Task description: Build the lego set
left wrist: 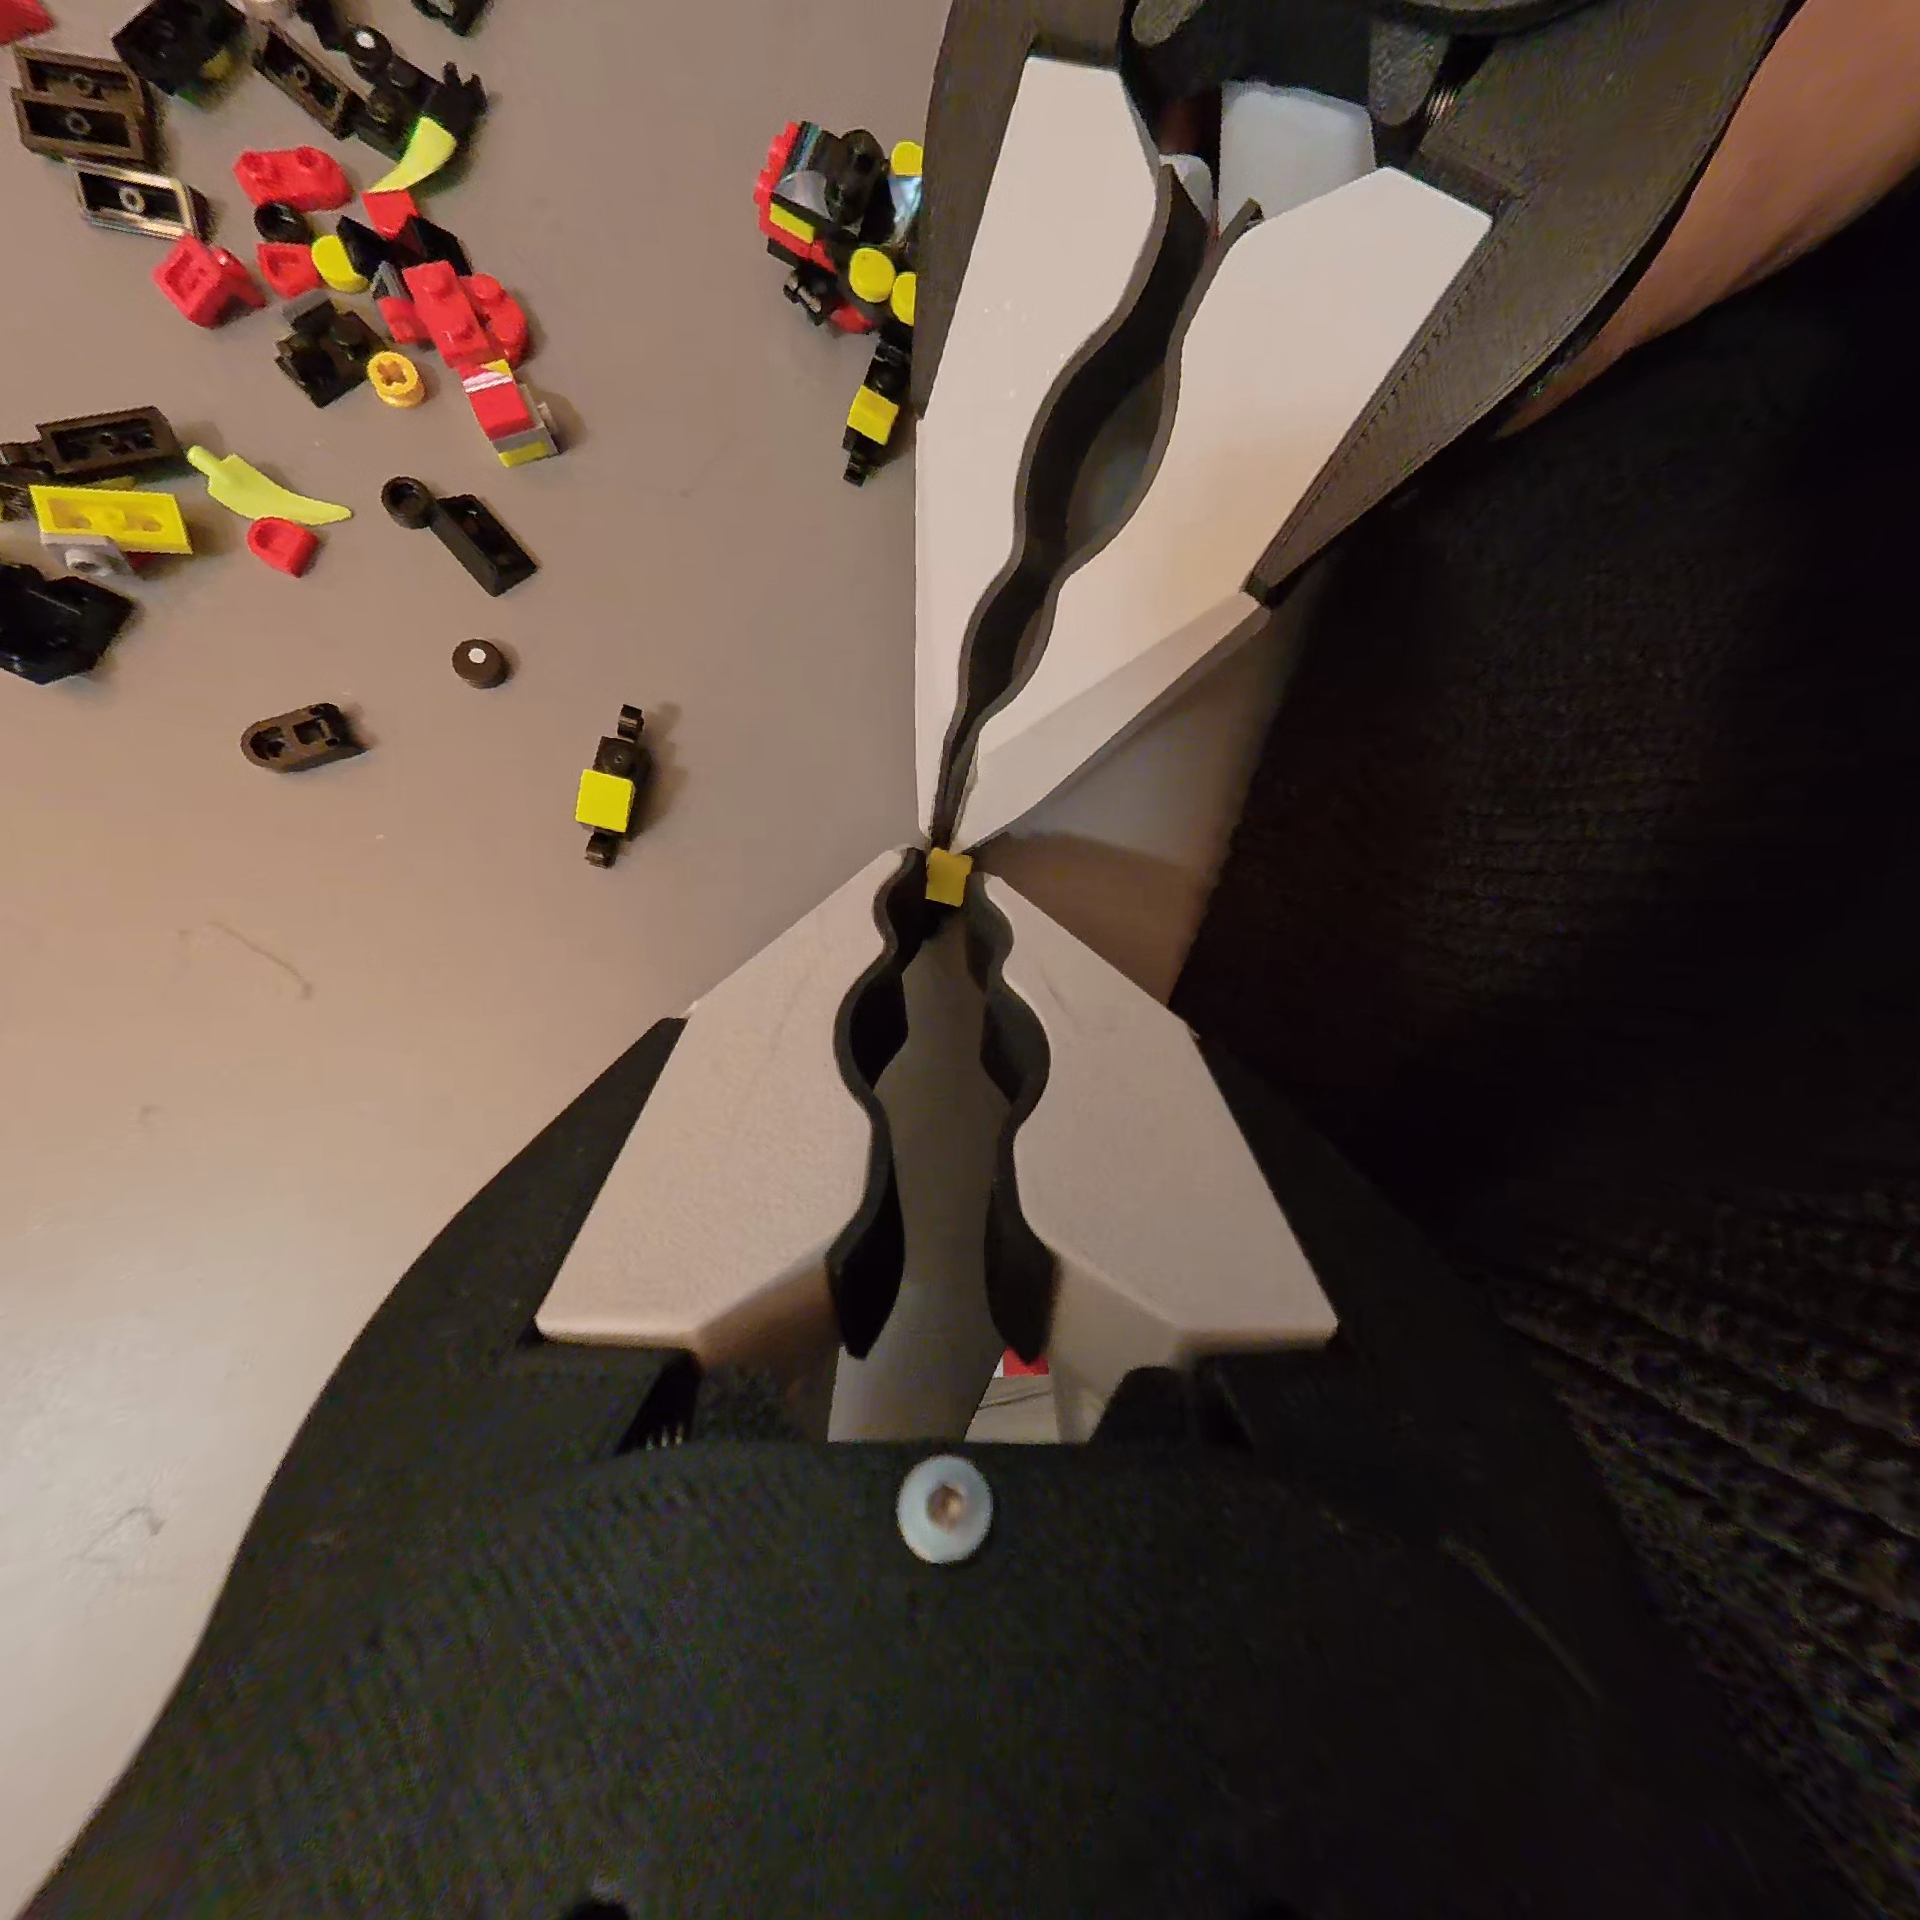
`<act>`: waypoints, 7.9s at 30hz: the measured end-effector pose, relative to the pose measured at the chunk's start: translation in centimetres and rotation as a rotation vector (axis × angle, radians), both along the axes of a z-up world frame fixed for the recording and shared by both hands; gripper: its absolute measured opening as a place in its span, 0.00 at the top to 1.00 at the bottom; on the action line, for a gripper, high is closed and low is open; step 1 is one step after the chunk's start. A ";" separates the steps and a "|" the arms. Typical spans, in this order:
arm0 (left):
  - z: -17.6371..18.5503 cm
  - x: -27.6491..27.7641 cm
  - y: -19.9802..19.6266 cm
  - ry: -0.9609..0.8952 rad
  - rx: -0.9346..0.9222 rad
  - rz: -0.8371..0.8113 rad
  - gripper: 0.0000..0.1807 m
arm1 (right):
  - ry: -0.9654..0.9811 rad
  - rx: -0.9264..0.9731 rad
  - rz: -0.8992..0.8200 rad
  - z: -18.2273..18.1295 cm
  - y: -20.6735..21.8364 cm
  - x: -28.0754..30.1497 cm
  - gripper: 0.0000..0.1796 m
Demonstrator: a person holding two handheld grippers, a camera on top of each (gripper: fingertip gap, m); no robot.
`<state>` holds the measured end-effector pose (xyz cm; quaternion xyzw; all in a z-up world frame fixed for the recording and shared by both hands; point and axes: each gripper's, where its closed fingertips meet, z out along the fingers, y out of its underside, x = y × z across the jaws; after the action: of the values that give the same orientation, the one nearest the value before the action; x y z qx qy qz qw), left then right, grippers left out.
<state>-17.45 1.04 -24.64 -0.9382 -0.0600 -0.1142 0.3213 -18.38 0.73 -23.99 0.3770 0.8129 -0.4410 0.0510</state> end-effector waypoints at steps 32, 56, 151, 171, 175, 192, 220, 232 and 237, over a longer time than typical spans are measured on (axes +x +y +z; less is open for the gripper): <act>-0.5 -0.1 -0.6 0.011 -0.013 0.011 0.95 | 0.043 0.085 0.020 -0.1 0.1 -0.1 1.00; -0.2 -1.7 -2.0 -0.046 0.002 0.078 0.94 | 0.187 0.208 0.132 -0.9 -0.5 0.3 0.96; 8.5 1.3 1.0 -0.466 0.455 0.021 0.96 | 0.155 -0.468 0.160 8.8 0.7 1.4 0.90; 8.4 1.6 1.2 -0.476 0.446 0.026 0.94 | 0.144 -0.450 0.171 8.5 0.8 1.5 0.95; 8.3 1.5 1.1 -0.490 0.441 0.032 0.93 | 0.154 -0.442 0.162 8.5 0.8 1.3 0.95; 8.6 1.1 1.1 -0.513 0.452 0.052 0.97 | 0.221 -0.435 0.152 8.9 1.0 1.0 0.94; 9.2 1.7 1.3 -0.544 0.475 0.037 0.95 | 0.266 -0.435 0.165 9.4 0.9 1.3 0.93; 8.9 1.6 1.3 -0.543 0.464 0.047 0.95 | 0.286 -0.392 0.172 9.0 0.9 1.3 0.93; 9.2 1.6 1.2 -0.585 0.476 0.048 0.92 | 0.297 -0.378 0.176 9.0 0.9 1.3 0.95</act>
<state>-15.89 2.25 -15.42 -0.7633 -0.1430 -0.3807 0.5020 -17.07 1.60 -15.03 0.2198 0.7441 -0.6297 0.0388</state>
